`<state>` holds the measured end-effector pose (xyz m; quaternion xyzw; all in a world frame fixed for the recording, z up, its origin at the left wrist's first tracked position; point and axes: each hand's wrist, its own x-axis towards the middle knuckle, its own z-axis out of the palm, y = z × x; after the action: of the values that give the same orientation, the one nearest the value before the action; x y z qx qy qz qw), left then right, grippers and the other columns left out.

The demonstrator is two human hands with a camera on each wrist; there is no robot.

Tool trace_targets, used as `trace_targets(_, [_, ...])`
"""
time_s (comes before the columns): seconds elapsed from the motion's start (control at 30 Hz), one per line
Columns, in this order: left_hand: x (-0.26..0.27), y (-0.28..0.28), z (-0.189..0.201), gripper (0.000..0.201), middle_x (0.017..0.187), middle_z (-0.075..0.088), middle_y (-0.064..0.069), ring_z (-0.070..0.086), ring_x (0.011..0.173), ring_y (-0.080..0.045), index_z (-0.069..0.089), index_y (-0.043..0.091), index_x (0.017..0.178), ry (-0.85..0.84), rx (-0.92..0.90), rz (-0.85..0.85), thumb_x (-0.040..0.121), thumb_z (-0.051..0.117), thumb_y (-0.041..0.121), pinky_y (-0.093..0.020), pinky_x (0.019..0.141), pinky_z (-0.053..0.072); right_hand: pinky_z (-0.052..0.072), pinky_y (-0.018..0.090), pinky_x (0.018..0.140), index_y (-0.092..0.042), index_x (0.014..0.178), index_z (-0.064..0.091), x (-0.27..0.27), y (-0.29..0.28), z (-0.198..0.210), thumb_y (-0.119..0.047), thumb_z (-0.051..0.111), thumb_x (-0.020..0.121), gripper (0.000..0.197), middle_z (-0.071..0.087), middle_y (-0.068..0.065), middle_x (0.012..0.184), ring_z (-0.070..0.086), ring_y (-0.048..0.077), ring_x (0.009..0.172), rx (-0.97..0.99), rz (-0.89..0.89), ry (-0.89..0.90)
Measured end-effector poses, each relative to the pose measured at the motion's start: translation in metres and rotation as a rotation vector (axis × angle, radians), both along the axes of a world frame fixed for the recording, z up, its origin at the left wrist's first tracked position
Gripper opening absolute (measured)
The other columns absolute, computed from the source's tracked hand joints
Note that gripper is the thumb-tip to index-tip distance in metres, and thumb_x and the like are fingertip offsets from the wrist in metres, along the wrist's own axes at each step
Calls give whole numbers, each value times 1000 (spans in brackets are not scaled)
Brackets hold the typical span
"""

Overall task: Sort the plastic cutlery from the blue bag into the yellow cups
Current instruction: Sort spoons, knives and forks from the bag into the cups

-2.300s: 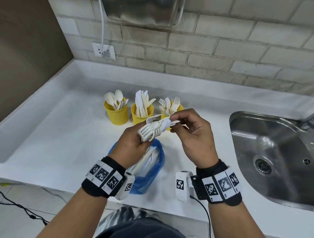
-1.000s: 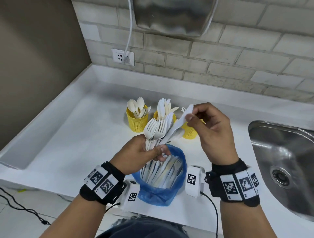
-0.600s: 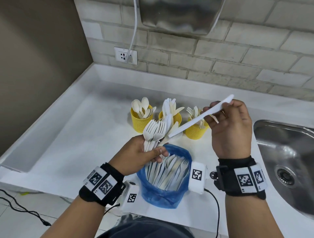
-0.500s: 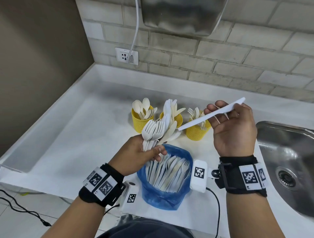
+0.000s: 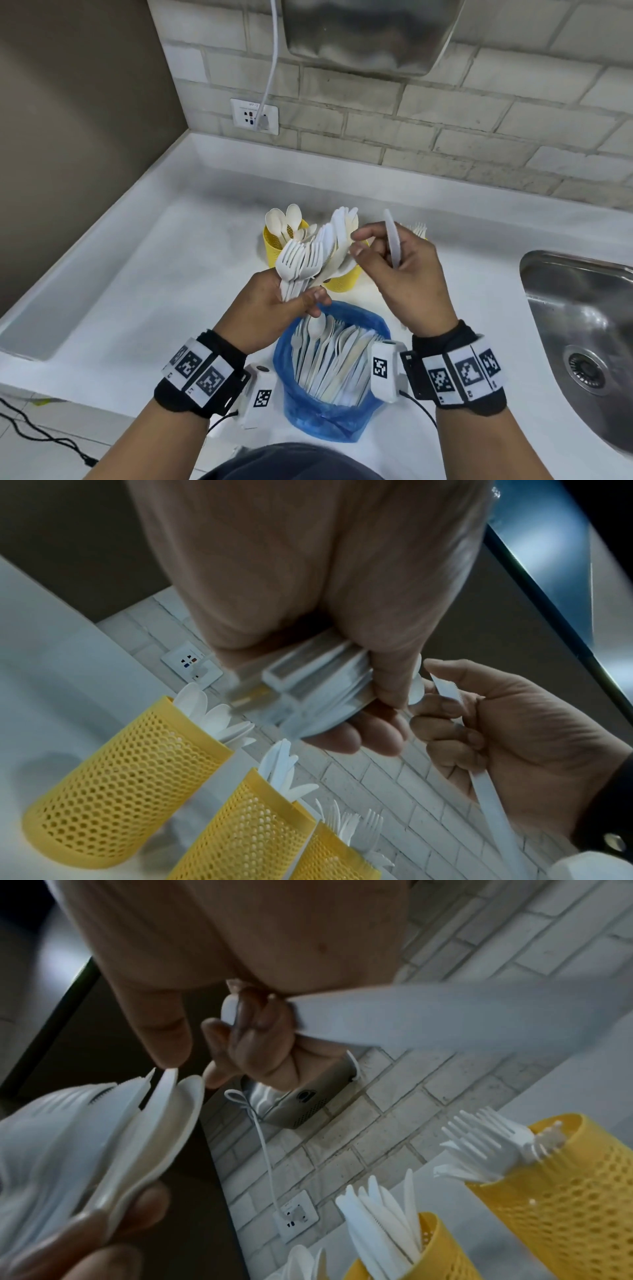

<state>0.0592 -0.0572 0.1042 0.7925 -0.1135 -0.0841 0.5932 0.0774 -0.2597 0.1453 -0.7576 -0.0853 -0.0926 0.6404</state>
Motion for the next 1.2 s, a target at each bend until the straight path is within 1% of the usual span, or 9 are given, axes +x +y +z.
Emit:
trace_targets(0.1, [2, -2, 0, 15, 87, 78, 10, 74, 78, -11, 76, 14, 98, -5, 2, -4, 99, 63, 22, -12, 75, 53, 33, 19, 52, -13, 86, 69, 0, -1, -1, -4, 75, 90, 11, 30, 6, 56, 28, 14, 51, -76, 63, 0])
trace_targets(0.27, [1, -3, -3, 18, 87, 78, 8, 75, 77, -13, 76, 13, 96, 17, 3, -17, 100, 61, 22, -18, 75, 56, 32, 20, 48, -15, 87, 69, 0, 0, -1, -9, 75, 91, 10, 39, 27, 63, 30, 21, 49, 50, 16, -4])
trace_targets(0.43, [-1, -3, -4, 18, 88, 78, 9, 74, 75, -15, 76, 14, 95, 12, 1, -11, 100, 61, 23, -12, 72, 52, 36, 15, 49, 6, 93, 64, 2, -6, -5, -13, 74, 92, 22, 47, 23, 67, 39, 8, 50, 68, 47, 5])
trace_targets(0.57, [-3, -4, -3, 20, 82, 77, 8, 74, 74, -15, 77, 16, 95, -12, 11, -21, 98, 62, 29, -14, 76, 54, 36, 14, 52, -3, 74, 64, -2, -2, -3, -10, 71, 94, 22, 45, -10, 53, 41, 5, 47, -17, 63, -26])
trace_targets(0.77, [0, 1, -1, 12, 79, 76, 8, 72, 78, -4, 78, 29, 95, -89, 53, 76, 95, 67, 33, -10, 76, 49, 27, 23, 47, -7, 92, 68, -1, 4, 5, -26, 57, 103, 25, 35, -5, 51, 26, 15, 46, 310, -58, 17])
trace_targets(0.87, [0, 1, 4, 10, 77, 71, 28, 70, 74, 2, 76, 25, 100, -194, 118, 108, 94, 69, 30, -4, 71, 44, 23, 22, 45, -13, 89, 63, 2, 6, 13, -25, 47, 109, 28, 32, -2, 57, 24, 13, 47, 546, -156, 0])
trace_targets(0.97, [1, 5, 0, 23, 81, 65, 41, 67, 76, 7, 63, 40, 101, -334, 213, 114, 92, 75, 23, -3, 70, 43, 24, 22, 42, -12, 83, 54, 6, 1, 17, -27, 41, 111, 34, 35, -1, 58, 26, 13, 46, 778, -244, 49])
trace_targets(1.1, [4, 13, -12, 24, 95, 65, 30, 68, 85, -4, 70, 26, 116, -453, 324, 131, 93, 73, 19, -13, 76, 51, 41, 24, 51, -16, 78, 50, 10, -5, 11, -26, 41, 109, 34, 49, 2, 69, 45, 17, 54, 1028, -276, 183])
trace_targets(1.2, [4, 13, -8, 27, 97, 61, 26, 64, 88, -8, 68, 24, 115, -530, 349, 141, 90, 72, 14, -4, 75, 44, 45, 25, 50, -17, 79, 48, 7, -3, 10, -27, 39, 109, 33, 55, 4, 70, 46, 19, 49, 1077, -255, 226])
